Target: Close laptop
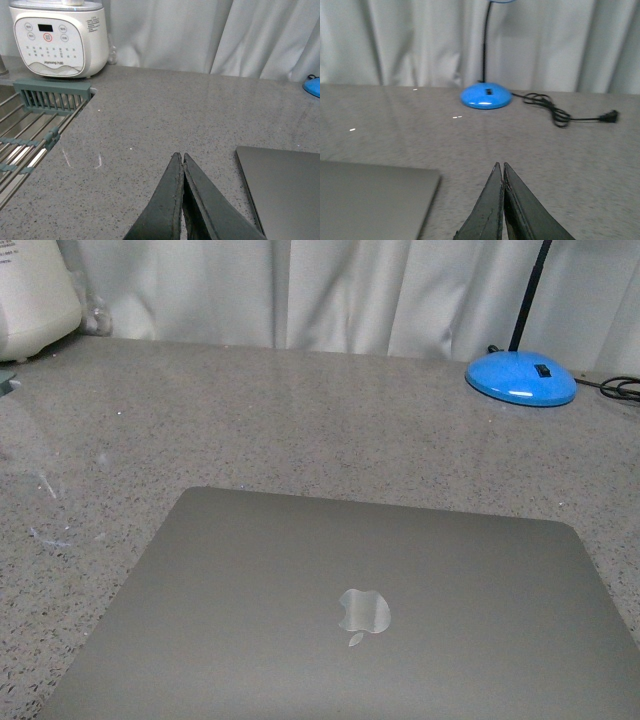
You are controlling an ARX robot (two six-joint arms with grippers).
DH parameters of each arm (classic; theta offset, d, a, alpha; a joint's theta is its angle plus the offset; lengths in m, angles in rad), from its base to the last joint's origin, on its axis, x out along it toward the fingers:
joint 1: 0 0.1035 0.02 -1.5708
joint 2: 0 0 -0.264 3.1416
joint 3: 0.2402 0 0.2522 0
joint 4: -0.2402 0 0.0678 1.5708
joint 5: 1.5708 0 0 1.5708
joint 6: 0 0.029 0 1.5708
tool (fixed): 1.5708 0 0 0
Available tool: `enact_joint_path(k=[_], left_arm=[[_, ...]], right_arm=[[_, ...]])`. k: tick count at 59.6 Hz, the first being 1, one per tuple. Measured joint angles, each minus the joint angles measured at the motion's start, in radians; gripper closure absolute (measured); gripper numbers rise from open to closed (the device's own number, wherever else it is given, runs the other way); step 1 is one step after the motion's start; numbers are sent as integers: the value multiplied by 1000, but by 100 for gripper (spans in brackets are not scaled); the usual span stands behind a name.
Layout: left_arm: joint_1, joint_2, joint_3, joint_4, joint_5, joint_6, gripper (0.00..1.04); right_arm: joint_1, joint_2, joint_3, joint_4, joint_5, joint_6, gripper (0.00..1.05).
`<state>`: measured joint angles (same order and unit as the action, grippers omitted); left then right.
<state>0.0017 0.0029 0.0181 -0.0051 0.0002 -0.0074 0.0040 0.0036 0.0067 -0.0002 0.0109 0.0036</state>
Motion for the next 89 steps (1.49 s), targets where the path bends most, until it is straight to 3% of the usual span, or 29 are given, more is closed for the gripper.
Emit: enact_joint_path(k=[12, 15, 21, 25, 47, 50, 89], left_arm=[[0, 0, 0, 0, 0, 0, 101], [0, 0, 0, 0, 0, 0, 94], [0, 0, 0, 0, 0, 0, 78], [0, 0, 0, 0, 0, 0, 62], [0, 0, 0, 0, 0, 0, 5], [0, 0, 0, 0, 0, 2, 6], [0, 0, 0, 0, 0, 2, 6]], right_arm=[[-1, 0, 0, 0, -9, -1, 104], [-1, 0, 0, 0, -9, -2, 102], [-2, 0, 0, 0, -9, -2, 85], [-2, 0, 0, 0, -9, -2, 71], [-2, 0, 0, 0, -9, -2, 12], [-2, 0, 0, 0, -9, -1, 7], [-2, 0, 0, 0, -9, -2, 9]])
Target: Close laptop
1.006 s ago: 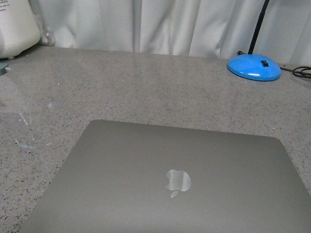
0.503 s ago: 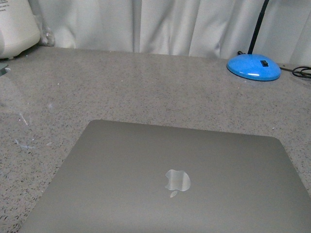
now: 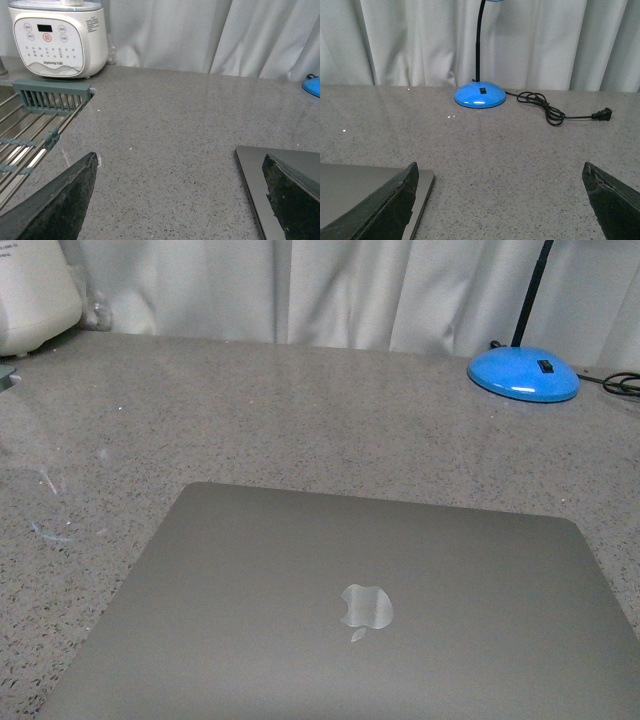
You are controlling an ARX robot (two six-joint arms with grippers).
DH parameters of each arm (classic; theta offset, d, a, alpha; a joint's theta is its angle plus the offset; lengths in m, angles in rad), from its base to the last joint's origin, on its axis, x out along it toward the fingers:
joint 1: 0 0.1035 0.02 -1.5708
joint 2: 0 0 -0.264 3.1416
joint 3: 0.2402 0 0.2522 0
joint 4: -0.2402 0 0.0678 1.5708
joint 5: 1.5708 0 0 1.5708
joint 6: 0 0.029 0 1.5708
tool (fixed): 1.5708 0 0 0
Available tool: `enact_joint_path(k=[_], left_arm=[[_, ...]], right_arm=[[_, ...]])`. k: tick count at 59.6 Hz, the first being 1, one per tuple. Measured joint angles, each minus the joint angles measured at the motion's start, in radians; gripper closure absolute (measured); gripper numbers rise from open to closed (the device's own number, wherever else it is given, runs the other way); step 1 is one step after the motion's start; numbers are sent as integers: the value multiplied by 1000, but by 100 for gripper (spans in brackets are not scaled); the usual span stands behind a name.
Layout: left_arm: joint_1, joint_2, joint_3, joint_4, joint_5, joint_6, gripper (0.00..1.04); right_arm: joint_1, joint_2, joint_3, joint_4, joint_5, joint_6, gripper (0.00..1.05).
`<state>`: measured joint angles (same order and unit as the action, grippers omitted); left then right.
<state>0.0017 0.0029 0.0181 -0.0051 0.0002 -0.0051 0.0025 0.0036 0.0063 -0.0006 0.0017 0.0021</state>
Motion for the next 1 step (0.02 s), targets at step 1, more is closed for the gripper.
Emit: enact_joint_path(k=[1], left_arm=[[0, 0, 0, 0, 0, 0, 6]], right_arm=[[0, 0, 0, 0, 0, 0, 9]])
